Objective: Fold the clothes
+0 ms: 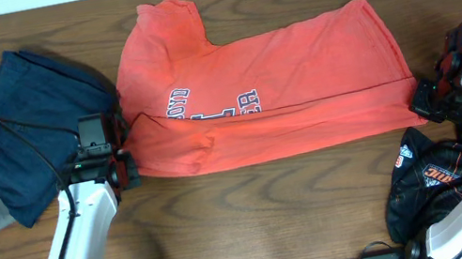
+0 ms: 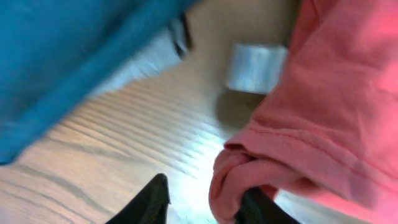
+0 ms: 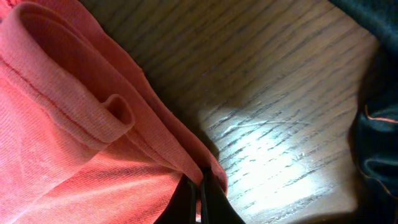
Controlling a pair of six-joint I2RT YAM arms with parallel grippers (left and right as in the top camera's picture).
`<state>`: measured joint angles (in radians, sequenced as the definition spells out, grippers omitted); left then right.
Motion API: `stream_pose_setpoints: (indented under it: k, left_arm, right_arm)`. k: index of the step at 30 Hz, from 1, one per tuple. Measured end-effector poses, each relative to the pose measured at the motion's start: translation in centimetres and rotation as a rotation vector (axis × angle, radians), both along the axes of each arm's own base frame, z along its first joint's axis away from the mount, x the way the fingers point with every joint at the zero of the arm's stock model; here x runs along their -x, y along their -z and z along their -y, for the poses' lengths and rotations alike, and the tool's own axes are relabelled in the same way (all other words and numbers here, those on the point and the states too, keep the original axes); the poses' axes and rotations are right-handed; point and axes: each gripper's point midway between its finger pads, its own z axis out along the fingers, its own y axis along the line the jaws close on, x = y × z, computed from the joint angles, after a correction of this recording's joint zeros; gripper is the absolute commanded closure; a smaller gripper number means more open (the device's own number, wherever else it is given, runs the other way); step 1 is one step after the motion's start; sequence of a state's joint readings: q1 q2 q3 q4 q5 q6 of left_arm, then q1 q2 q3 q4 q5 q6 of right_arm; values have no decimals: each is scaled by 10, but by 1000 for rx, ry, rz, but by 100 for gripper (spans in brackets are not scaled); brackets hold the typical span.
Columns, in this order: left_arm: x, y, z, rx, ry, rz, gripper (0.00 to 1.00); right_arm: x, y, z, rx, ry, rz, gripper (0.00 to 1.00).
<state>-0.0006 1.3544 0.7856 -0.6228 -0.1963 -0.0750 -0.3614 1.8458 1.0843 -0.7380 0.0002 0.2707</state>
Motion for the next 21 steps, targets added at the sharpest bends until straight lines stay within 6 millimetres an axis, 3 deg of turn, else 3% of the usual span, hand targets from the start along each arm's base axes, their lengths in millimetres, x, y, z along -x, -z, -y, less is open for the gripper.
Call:
stream_pose_setpoints:
  k: [6,10,21]
  left_arm:
    - [25,11,34,194,43,-108,59]
    - [40,14,43,253,42,-172,59]
    - [35,34,44,272,-14,-108,60]
  right_arm:
    - [0,0,1,4,1,-2,99]
    - [2,0,4,4,10,-2,99]
    - [2,0,6,8,14,-4,99]
